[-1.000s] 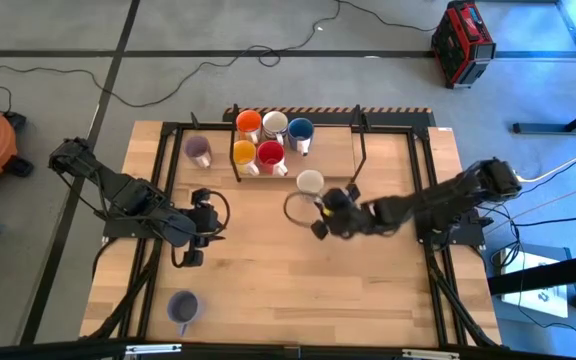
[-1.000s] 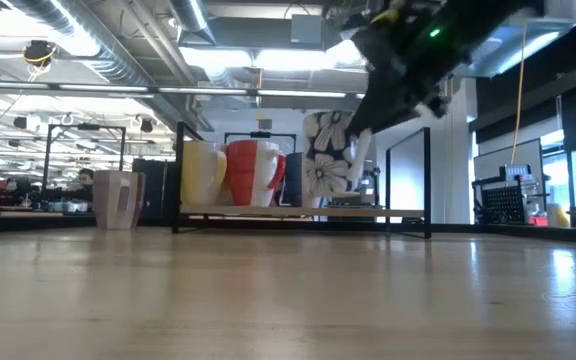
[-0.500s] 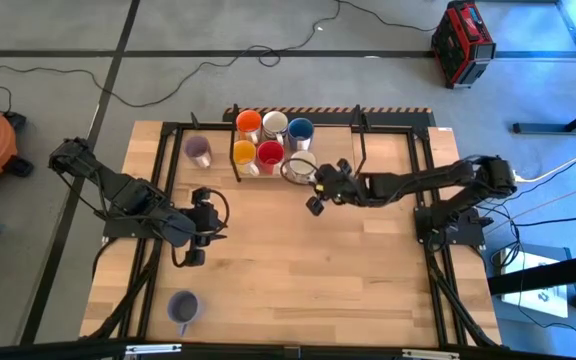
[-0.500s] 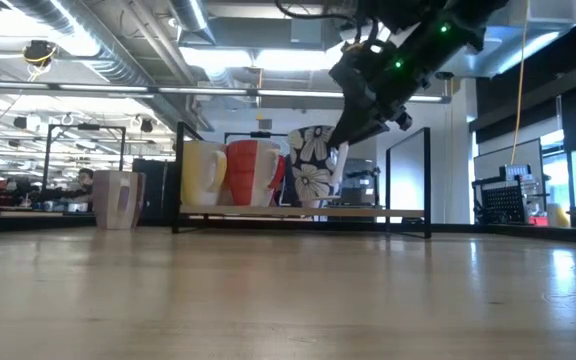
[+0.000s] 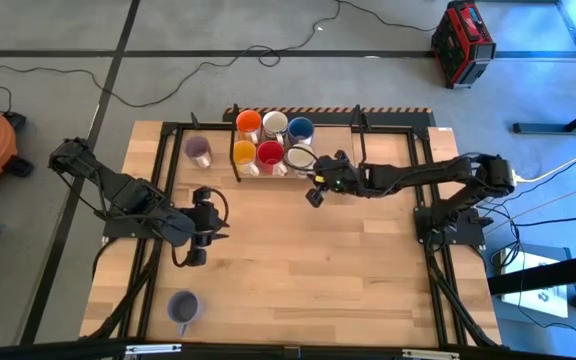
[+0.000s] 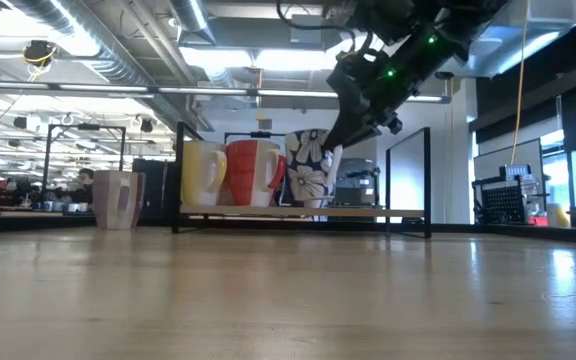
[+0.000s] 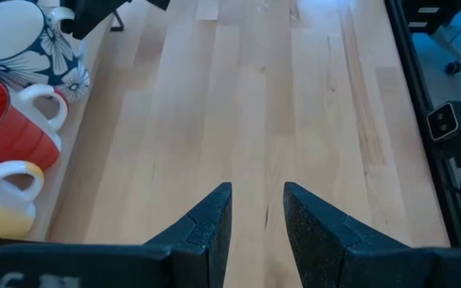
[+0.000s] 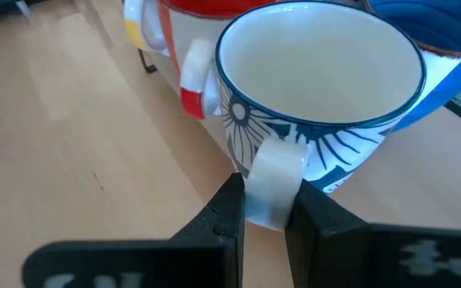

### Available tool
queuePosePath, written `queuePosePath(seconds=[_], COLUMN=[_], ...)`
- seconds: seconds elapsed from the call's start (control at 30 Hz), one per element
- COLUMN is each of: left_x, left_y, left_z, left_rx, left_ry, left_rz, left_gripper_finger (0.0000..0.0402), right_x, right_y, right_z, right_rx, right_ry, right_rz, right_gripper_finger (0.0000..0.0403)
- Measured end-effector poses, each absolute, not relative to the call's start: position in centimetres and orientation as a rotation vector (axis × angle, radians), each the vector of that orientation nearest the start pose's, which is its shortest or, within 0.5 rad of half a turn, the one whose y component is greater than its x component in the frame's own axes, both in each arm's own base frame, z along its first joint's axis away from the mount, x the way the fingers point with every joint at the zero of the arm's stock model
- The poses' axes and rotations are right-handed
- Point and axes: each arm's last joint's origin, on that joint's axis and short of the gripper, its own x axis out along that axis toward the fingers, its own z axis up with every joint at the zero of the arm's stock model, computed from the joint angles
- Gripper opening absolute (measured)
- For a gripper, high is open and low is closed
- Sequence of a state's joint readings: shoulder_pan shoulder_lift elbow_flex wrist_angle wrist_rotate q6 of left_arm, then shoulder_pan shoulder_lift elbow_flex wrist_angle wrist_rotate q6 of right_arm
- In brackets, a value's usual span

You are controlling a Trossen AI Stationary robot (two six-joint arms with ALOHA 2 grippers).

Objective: Place coffee mugs
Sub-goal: Put the white mug on the shelf aligned with the blue mug, then put the violet mug on the shelf

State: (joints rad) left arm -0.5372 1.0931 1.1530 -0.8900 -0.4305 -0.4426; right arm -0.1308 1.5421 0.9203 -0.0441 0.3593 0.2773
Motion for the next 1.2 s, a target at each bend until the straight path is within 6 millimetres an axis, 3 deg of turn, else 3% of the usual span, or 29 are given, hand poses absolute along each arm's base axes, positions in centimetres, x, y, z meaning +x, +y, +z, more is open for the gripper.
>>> queuePosePath(seconds=[0.77,1.2], left_x=[18.2,18.2], left_y=[-9.4,-9.4], left_z=[34.4,34.4], left_rx=[-0.034,-0.034], left_ry=[0.718,0.718], left_rz=[0.062,0.062], left_gripper_finger=[0.0109,0.0109], right_x=[32.8,32.8], right_y=[-6.3,-6.2], right_z=[20.3,20.3], right_rx=[0.166,0.166], right_ry=[0.574,0.576], right_rz=[-0.554,-0.562], right_gripper_finger=[0.004,0.0162])
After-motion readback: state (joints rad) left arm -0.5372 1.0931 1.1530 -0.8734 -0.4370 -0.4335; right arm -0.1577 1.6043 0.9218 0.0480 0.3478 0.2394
